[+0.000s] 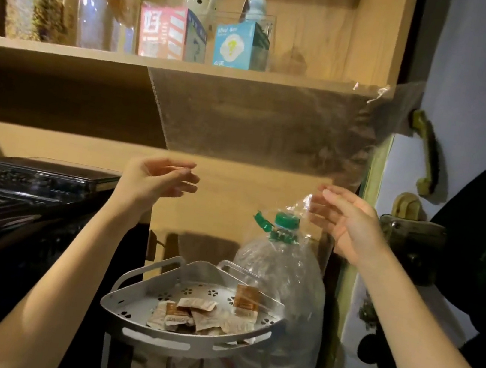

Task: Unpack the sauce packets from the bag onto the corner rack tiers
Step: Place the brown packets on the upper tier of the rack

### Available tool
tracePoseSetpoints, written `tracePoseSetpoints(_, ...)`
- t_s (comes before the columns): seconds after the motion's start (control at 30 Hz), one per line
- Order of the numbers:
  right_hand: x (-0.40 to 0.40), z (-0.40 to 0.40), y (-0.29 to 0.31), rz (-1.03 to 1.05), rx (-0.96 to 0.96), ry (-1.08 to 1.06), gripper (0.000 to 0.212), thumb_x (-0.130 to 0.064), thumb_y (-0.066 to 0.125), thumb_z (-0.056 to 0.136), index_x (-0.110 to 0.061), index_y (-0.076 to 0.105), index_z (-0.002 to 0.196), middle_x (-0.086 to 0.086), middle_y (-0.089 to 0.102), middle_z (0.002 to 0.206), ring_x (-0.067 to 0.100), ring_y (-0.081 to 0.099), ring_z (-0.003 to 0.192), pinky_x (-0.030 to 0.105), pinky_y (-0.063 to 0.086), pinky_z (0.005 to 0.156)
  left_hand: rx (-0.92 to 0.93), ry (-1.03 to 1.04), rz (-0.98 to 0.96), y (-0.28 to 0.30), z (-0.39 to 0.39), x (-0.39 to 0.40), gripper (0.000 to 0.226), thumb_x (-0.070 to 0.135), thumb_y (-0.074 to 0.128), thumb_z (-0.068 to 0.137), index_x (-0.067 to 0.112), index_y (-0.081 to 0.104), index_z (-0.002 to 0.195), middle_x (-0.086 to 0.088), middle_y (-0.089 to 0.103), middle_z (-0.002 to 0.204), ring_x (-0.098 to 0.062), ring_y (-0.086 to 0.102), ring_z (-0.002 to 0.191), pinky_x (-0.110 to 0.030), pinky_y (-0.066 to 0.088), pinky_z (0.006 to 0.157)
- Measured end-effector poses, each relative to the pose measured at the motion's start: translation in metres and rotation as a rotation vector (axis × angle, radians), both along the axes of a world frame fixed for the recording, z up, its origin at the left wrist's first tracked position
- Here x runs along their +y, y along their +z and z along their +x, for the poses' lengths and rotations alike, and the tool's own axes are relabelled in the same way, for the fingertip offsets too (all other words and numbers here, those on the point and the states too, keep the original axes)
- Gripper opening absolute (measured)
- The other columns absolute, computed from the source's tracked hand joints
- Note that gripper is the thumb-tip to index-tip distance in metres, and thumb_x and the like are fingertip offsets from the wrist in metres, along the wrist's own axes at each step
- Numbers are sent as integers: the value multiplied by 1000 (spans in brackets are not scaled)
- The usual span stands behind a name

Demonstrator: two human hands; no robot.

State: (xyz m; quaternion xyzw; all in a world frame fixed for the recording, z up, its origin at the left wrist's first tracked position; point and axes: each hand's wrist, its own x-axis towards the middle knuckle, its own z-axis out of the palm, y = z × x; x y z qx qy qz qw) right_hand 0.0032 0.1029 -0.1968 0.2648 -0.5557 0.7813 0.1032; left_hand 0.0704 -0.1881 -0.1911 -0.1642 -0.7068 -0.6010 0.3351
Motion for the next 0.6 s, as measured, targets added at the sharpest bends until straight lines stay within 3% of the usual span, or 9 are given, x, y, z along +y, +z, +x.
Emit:
tracePoseSetpoints(0.17, 24, 12, -4, 31, -31, 123, 37, 3, 45, 86, -14, 75, 72, 6, 74, 70, 17, 70, 62, 26, 58, 55, 74, -80, 69, 3, 19, 13, 13, 15, 56, 86, 16, 67, 92, 5, 73, 67, -7, 67, 59, -15, 52, 52)
tracePoseSetpoints(0.27, 35, 22, -14, 43, -61, 180, 27, -1, 53, 73, -14, 77, 71, 5, 75, 70, 16, 70, 59, 23, 56, 52, 76, -116, 70, 1, 32, 20, 14, 24, 54, 85, 17, 66, 87, 2, 71, 65, -11, 67, 56, -17, 51, 47)
tracePoseSetpoints(0.37, 45, 26, -30, 24, -117, 232, 19, -5, 60, 64, -12, 76, 74, 7, 75, 72, 15, 70, 60, 23, 56, 51, -27, -231, -60, -13, 39, 21, 32, 45, 60, 77, 21, 61, 97, -3, 75, 83, -23, 72, 71, -23, 54, 51)
tracePoseSetpoints(0.43, 52, 27, -43, 9, -159, 207, 18, -4, 60, 72, -13, 76, 75, 6, 75, 75, 14, 70, 62, 24, 58, 55, -148, -336, -129, -30, 42, 20, 55, 49, 75, 60, 29, 59, 108, -7, 74, 95, -26, 72, 77, -25, 55, 54)
tracePoseSetpoints(0.5, 59, 27, -59, 40, -151, 150, 28, -5, 49, 87, -13, 76, 82, 6, 74, 82, 15, 70, 69, 26, 58, 62, -205, -393, -169, -48, 48, 21, 67, 46, 83, 49, 30, 63, 111, -10, 74, 94, -23, 72, 77, -25, 56, 56)
tracePoseSetpoints(0.6, 70, 39, -80, 146, -193, 151, 27, -5, 51, 83, -13, 76, 76, 5, 75, 77, 15, 71, 68, 25, 58, 60, -149, -351, -162, -69, 59, 24, 47, 39, 82, 53, 18, 74, 94, -5, 75, 90, -15, 71, 77, -21, 55, 60)
